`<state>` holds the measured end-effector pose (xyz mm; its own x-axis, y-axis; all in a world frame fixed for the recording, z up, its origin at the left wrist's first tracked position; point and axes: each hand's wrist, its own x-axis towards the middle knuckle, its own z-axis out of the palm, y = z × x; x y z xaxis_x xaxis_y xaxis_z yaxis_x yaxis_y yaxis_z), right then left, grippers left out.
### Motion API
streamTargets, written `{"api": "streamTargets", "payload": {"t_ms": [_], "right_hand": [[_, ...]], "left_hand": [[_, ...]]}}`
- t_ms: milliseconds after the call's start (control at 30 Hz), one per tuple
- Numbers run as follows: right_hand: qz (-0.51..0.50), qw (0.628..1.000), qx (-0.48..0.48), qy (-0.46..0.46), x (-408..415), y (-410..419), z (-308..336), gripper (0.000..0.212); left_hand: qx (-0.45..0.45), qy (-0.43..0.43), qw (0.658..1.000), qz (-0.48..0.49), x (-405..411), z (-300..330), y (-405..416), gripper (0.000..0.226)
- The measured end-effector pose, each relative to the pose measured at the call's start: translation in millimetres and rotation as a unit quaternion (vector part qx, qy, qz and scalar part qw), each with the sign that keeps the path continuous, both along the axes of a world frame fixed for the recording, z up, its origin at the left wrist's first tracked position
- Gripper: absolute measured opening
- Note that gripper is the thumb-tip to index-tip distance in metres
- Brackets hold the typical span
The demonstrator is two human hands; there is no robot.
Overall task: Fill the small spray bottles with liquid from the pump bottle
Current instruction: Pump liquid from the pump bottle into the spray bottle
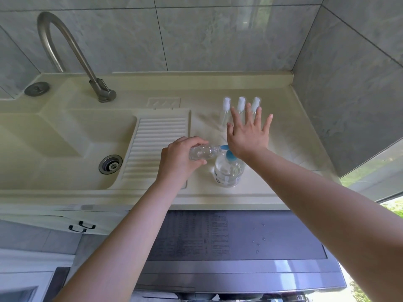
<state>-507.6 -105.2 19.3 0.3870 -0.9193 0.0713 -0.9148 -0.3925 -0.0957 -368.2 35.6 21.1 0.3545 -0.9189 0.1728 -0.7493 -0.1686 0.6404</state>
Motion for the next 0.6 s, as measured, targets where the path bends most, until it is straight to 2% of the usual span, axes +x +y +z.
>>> {"api": "streamTargets", "payload": {"t_ms": [267,400,600], "right_hand": [[0.013,1.000,-0.005,0.000,0.4,-0.6,5.1,0.058],[0.001,1.000,0.023,-0.009,-0.3,0.4,-1.1,0.053],[0.009,1.000,0.003,-0.010,4.5,-3.9,9.7,0.053]], "left_hand": [[0.002,-0.001,1.000,0.003,-0.1,0.7,-2.0,0.049],[0.002,0.002,1.000,0.005,0.1,0.4,-3.4,0.050],[0.006,0.008,1.000,0.003,3.3,-0.3,-3.3,0.051]]}}
